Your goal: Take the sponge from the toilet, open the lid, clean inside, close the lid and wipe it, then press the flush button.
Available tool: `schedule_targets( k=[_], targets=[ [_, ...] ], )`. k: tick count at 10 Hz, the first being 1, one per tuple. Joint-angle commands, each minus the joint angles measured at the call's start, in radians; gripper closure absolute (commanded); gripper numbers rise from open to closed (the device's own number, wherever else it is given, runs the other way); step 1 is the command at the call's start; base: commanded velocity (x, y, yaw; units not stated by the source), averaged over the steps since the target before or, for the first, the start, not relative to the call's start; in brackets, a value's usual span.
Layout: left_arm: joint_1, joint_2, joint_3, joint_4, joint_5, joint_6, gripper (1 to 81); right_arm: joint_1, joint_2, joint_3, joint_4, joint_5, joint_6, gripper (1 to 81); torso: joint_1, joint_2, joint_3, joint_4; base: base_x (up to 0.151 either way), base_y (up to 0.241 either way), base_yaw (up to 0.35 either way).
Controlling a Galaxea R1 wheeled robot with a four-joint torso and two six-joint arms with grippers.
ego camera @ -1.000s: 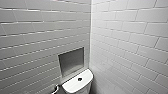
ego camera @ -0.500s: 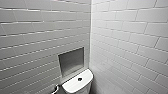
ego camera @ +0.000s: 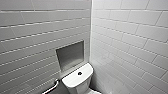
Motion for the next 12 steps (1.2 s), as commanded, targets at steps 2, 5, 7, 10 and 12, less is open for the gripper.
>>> schedule_targets(
  k=[2, 5, 7, 10, 12],
  targets=[
    [-0.255, -0.245, 0.321, -0.011, 0.163, -0.007, 1.0, 0.044, -0.044, 0.063, -0.005, -0.064, 0.004, 81.1, 0.0, 0.0, -0.007, 0.0, 0.0, 0.0, 0.0],
    [-0.408, -0.285, 0.412, -0.068, 0.269, -0.007, 1.0, 0.05, -0.044, 0.063, -0.001, -0.064, 0.007, 81.1, 0.001, 0.001, -0.014, 0.0, 0.0, 0.0, 0.0],
    [-0.505, -0.311, 0.492, -0.079, 0.326, -0.03, 1.0, 0.053, -0.041, 0.063, 0.007, -0.064, 0.007, 81.1, 0.001, 0.001, -0.015, 0.0, 0.0, 0.0, 0.0],
    [-0.687, -0.302, 0.547, -0.089, 0.43, -0.117, 81.1, 0.061, -0.035, 0.058, 0.007, -0.064, 0.007, 81.1, 0.002, 0.002, -0.016, 0.0, 0.0, 0.0, 0.0],
    [-0.818, -0.262, 0.552, -0.089, 0.485, -0.194, 1.0, 0.072, -0.032, 0.063, 0.009, -0.064, 0.007, 81.1, 0.002, 0.002, -0.052, 0.0, 0.0, 0.0, 0.0]
  ],
)
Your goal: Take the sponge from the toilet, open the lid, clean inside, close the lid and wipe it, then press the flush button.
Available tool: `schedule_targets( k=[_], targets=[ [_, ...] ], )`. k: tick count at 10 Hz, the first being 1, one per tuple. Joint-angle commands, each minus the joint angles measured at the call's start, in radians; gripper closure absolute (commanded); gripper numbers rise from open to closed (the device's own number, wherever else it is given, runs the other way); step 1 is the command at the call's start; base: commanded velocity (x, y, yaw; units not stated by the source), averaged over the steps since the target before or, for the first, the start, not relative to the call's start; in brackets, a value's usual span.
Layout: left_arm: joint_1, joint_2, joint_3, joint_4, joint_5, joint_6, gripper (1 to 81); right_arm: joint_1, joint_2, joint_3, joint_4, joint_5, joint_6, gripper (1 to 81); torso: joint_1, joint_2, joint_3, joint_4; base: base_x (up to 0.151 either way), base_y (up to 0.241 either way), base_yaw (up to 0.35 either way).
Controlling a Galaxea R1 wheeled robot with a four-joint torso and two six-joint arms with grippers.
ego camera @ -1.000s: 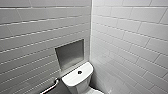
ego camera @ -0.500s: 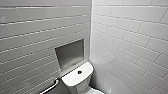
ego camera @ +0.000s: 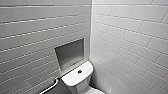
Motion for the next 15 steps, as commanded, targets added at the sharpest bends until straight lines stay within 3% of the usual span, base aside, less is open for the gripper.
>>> schedule_targets(
  k=[1, 2, 3, 5, 6, 12, 13, 15],
  targets=[
    [-0.28, 0.018, 0.064, -0.032, 0.167, -0.138, 1.0, 0.032, -0.026, 0.031, 0.002, -0.075, 0.0, 81.1, 0.0, 0.0, -0.063, 0.0, 0.0, 0.0, 0.0],
    [-0.339, 0.035, 0.064, -0.032, 0.198, -0.171, 1.0, 0.032, -0.029, 0.027, 0.002, -0.075, 0.002, 81.1, 0.0, 0.0, -0.084, 0.0, 0.0, 0.0, 0.0],
    [-0.385, 0.051, 0.072, -0.034, 0.221, -0.197, 81.1, 0.032, -0.031, 0.024, 0.002, -0.075, 0.002, 81.1, 0.0, 0.0, -0.047, 0.0, 0.0, 0.0, 0.0],
    [-0.471, 0.057, 0.101, -0.035, 0.233, -0.246, 81.1, 0.032, -0.028, 0.026, 0.002, -0.075, 0.002, 81.1, 0.001, 0.001, -0.073, 0.0, 0.0, 0.0, 0.0],
    [-0.504, 0.055, 0.116, -0.037, 0.233, -0.264, 1.0, 0.032, -0.026, 0.024, 0.002, -0.075, 0.002, 81.1, 0.001, 0.002, -0.077, 0.0, 0.0, 0.0, 0.0],
    [-0.664, 0.146, -0.014, -0.046, 0.233, -0.352, 1.0, 0.032, -0.019, 0.029, 0.002, -0.075, 0.002, 81.1, 0.001, 0.002, -0.076, 0.0, 0.0, 0.0, 0.0],
    [-0.679, 0.169, -0.055, -0.046, 0.233, -0.363, 81.1, 0.032, -0.019, 0.032, 0.002, -0.075, 0.002, 81.1, 0.001, 0.002, -0.076, 0.0, 0.0, 0.0, 0.0],
    [-0.704, 0.213, -0.138, -0.048, 0.235, -0.366, 81.1, 0.031, -0.019, 0.034, 0.002, -0.072, 0.002, 81.1, 0.002, 0.002, -0.076, 0.0, 0.0, 0.0, 0.0]
  ],
)
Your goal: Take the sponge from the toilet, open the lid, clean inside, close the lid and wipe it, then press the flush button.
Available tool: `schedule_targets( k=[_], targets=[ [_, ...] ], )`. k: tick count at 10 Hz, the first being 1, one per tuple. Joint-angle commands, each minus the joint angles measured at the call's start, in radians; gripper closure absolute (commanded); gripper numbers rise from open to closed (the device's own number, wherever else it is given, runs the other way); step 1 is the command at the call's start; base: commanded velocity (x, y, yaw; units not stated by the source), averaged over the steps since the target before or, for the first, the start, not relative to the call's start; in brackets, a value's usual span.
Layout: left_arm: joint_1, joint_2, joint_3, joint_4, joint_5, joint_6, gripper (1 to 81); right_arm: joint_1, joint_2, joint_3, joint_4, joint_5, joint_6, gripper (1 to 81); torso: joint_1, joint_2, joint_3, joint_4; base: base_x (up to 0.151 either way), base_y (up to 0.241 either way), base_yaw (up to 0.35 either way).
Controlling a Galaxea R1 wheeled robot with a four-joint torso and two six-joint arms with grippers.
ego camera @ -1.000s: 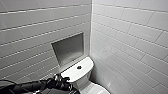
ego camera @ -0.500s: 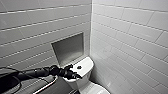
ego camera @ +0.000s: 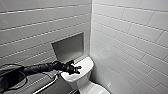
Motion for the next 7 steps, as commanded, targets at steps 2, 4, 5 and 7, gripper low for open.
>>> schedule_targets(
  k=[2, 4, 5, 7],
  targets=[
    [-0.201, 0.082, -0.16, -0.021, 0.022, -0.034, 1.0, 0.013, -0.022, 0.034, 0.0, -0.071, 0.001, 81.1, 0.0, 0.0, 0.0, 0.0, 0.0, 0.0, 0.0],
    [-0.213, 0.139, -0.254, -0.018, 0.022, -0.034, 1.0, 0.011, -0.023, 0.037, 0.0, -0.07, 0.001, 81.1, 0.0, 0.0, 0.0, 0.0, 0.0, 0.0, 0.0],
    [-0.222, 0.162, -0.291, -0.013, 0.022, -0.034, 1.0, 0.013, -0.023, 0.037, 0.002, -0.07, 0.001, 81.1, 0.0, 0.0, 0.0, 0.0, 0.0, 0.0, 0.0],
    [-0.241, 0.194, -0.349, -0.006, 0.022, -0.034, 1.0, 0.011, -0.022, 0.037, 0.0, -0.07, 0.001, 81.1, 0.0, 0.0, 0.0, 0.0, 0.0, 0.0, 0.0]
  ],
)
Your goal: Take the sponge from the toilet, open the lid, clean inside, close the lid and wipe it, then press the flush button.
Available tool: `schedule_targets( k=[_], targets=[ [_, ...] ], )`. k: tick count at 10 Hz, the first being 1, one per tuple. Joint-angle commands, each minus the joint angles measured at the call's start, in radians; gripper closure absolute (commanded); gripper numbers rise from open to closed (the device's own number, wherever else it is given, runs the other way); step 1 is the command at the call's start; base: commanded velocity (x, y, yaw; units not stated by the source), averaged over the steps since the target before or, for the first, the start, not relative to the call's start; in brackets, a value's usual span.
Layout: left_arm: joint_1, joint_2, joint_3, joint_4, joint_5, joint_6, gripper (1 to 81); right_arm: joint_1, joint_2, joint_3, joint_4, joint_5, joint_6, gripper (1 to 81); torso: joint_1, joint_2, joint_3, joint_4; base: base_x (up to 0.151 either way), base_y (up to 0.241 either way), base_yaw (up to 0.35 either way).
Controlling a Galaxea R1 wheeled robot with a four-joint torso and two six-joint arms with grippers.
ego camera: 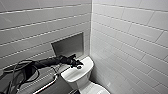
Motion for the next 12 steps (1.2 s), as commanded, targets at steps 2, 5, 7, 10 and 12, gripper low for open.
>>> schedule_targets(
  k=[2, 5, 7, 10, 12],
  targets=[
    [-0.202, 0.041, -0.076, -0.004, 0.024, -0.004, 1.0, 0.014, -0.02, 0.034, 0.002, -0.08, 0.001, 81.1, 0.0, 0.0, 0.0, 0.0, 0.0, 0.0, 0.0],
    [-0.2, 0.093, -0.164, -0.002, 0.026, -0.002, 81.1, 0.014, -0.017, 0.034, 0.002, -0.079, 0.001, 81.1, 0.0, 0.0, 0.0, 0.0, 0.0, 0.0, 0.0],
    [-0.2, 0.141, -0.244, -0.002, 0.024, -0.002, 81.1, 0.014, -0.014, 0.034, 0.002, -0.08, 0.001, 81.1, 0.0, 0.0, 0.0, 0.0, 0.0, 0.0, 0.0],
    [-0.199, 0.173, -0.3, 0.012, 0.024, -0.002, 81.1, 0.016, -0.013, 0.034, 0.0, -0.08, 0.001, 81.1, 0.0, 0.0, -0.087, 0.0, 0.0, 0.0, 0.0],
    [-0.196, 0.171, -0.311, 0.012, 0.024, -0.002, 81.1, 0.016, -0.006, 0.029, 0.0, -0.08, 0.0, 81.1, 0.0, 0.0, -0.067, 0.0, 0.0, 0.0, 0.0]
  ],
)
